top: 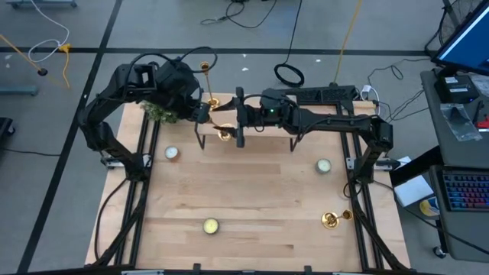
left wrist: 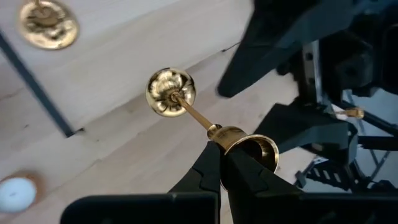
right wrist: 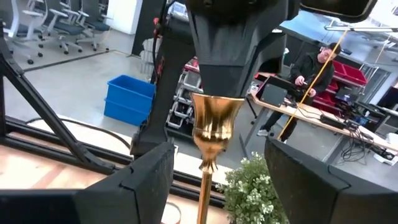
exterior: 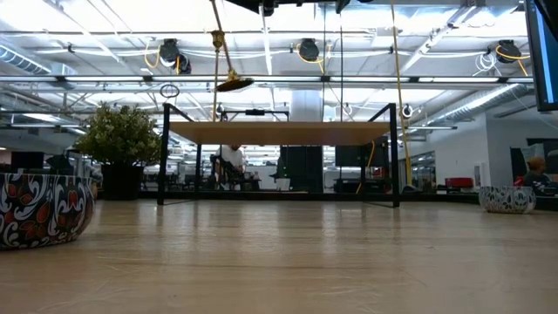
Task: Pick & Place candle stick holders
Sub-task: Put the left gold candle holder on the shelf
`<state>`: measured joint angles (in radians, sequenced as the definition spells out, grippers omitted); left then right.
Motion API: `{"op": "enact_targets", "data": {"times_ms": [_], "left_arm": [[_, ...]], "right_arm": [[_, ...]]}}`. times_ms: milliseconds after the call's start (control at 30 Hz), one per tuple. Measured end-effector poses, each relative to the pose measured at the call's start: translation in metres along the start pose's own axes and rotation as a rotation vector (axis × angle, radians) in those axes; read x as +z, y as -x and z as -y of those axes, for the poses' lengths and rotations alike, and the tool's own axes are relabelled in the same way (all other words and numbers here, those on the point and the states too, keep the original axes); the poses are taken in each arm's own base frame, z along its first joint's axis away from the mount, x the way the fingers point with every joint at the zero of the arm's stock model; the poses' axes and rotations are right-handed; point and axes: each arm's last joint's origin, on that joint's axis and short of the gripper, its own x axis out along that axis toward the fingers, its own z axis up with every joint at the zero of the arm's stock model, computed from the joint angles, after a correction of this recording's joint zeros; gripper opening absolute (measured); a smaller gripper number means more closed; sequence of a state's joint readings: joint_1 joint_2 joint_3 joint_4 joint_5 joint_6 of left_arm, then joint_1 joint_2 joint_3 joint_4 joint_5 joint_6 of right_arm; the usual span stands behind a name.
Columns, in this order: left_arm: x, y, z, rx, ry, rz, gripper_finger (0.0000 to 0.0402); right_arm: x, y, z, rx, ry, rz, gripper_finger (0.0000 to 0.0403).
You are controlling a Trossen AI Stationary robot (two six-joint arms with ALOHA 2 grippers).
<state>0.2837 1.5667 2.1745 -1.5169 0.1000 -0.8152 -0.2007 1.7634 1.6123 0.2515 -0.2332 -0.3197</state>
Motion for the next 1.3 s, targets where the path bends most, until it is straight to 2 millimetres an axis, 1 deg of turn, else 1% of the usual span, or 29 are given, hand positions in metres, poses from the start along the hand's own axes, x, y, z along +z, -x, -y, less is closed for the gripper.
{"op": "enact_targets", "data": {"times_ms": [100,300,433,600,967,1233,1300], "left_arm": [[0.000,-0.006,0.005,-0.008,-0.013,-0.006,0.0003],[0.003,-0.020,0.010,0.005,-0.021,-0.033,0.0003],[0.003,-0.023,0.012,-0.013,-0.025,-0.051,0.0003],[0.002,-0.022,0.013,-0.016,-0.022,-0.049,0.0003],[0.001,-0.022,0.013,-0.014,-0.021,-0.048,0.0003],[0.001,-0.022,0.013,-0.005,-0.028,-0.042,0.0002],[0.001,-0.022,0.013,-0.005,-0.028,-0.043,0.0002]], "right_arm": [[0.000,0.000,0.000,0.003,-0.029,0.002,0.0247],[0.001,-0.001,-0.008,0.024,-0.033,-0.005,0.0247],[-0.001,-0.002,-0.011,0.038,-0.042,-0.036,0.0247],[-0.002,-0.002,-0.011,0.019,-0.053,-0.052,0.0239],[-0.001,-0.002,-0.011,0.021,-0.054,-0.047,0.0170],[-0.001,-0.002,-0.011,0.019,-0.048,-0.043,0.0105],[-0.001,-0.002,-0.011,0.019,-0.048,-0.042,0.0094]]}}
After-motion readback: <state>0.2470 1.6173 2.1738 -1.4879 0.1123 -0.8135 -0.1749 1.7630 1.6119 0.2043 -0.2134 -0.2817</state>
